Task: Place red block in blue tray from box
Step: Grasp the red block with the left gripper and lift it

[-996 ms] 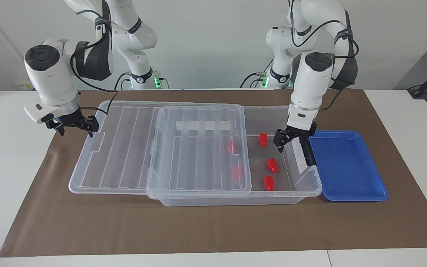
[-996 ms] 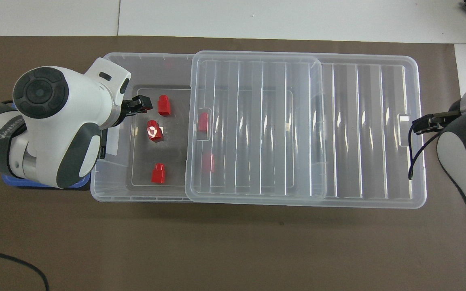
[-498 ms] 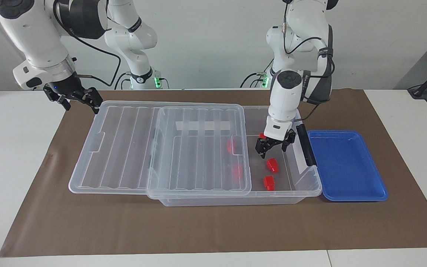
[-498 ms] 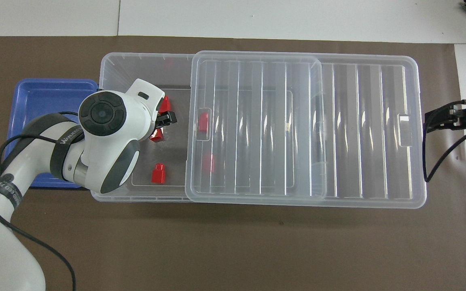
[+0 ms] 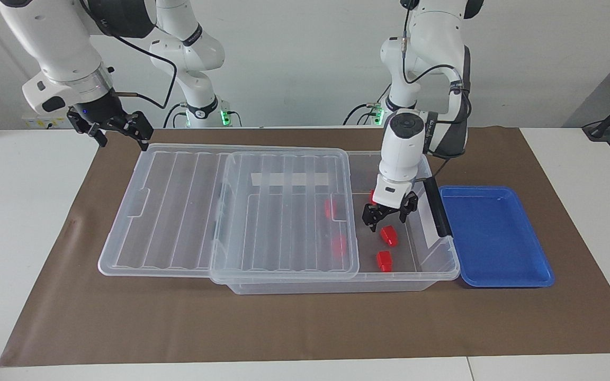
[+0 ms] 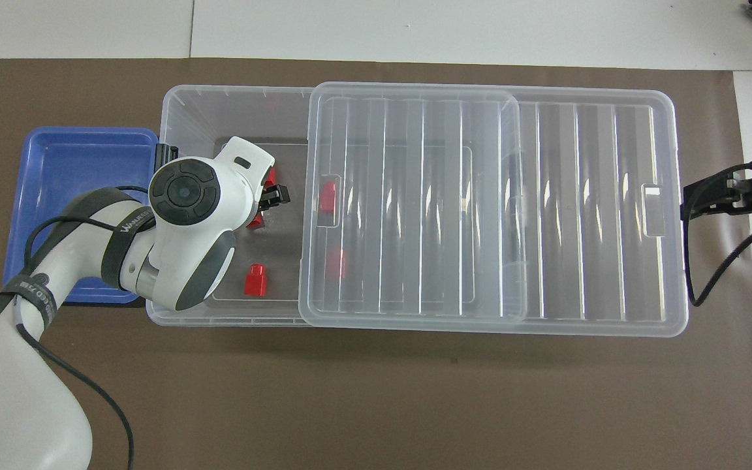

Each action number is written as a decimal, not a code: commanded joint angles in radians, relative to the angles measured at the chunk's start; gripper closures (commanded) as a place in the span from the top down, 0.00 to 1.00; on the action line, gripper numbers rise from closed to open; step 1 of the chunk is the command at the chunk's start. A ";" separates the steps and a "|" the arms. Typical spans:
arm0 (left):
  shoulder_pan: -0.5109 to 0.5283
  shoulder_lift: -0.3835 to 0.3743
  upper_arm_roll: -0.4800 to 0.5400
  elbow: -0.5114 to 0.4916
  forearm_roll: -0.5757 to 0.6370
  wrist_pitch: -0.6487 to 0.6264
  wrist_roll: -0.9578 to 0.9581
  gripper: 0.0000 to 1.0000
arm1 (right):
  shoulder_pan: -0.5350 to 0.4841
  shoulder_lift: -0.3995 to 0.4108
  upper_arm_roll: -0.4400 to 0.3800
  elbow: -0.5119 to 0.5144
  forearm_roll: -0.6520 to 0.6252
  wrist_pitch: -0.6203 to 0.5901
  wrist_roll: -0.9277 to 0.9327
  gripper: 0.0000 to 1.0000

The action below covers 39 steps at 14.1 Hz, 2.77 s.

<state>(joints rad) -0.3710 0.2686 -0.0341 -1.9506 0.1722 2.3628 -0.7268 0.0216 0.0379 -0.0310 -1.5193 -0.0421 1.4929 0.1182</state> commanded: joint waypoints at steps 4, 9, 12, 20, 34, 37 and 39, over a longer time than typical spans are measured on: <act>0.010 0.023 0.002 -0.019 0.023 0.079 0.012 1.00 | -0.009 -0.062 0.008 -0.116 0.016 0.078 0.021 1.00; 0.044 0.034 0.003 -0.024 0.023 0.092 0.088 1.00 | -0.008 -0.056 0.010 -0.082 0.033 0.050 0.012 1.00; 0.047 0.034 0.003 -0.027 0.023 0.098 0.093 1.00 | -0.023 -0.044 0.006 -0.039 0.034 0.012 0.003 1.00; 0.032 0.081 0.005 -0.059 0.023 0.181 0.081 1.00 | -0.019 -0.044 -0.001 -0.012 0.028 -0.039 -0.020 1.00; 0.012 0.051 0.002 0.067 0.010 -0.083 -0.081 0.00 | -0.023 -0.047 -0.001 -0.021 0.025 -0.022 -0.029 1.00; 0.012 0.008 0.000 0.123 -0.011 -0.207 -0.131 0.00 | -0.023 -0.047 -0.001 -0.021 0.027 -0.022 -0.029 1.00; 0.018 -0.020 0.000 0.154 -0.025 -0.275 -0.125 0.00 | -0.025 -0.047 -0.001 -0.022 0.025 -0.022 -0.031 1.00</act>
<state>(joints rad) -0.3478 0.2857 -0.0400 -1.8190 0.1636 2.1665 -0.8340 0.0086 -0.0019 -0.0315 -1.5378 -0.0329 1.4630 0.1147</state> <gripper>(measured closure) 0.656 0.000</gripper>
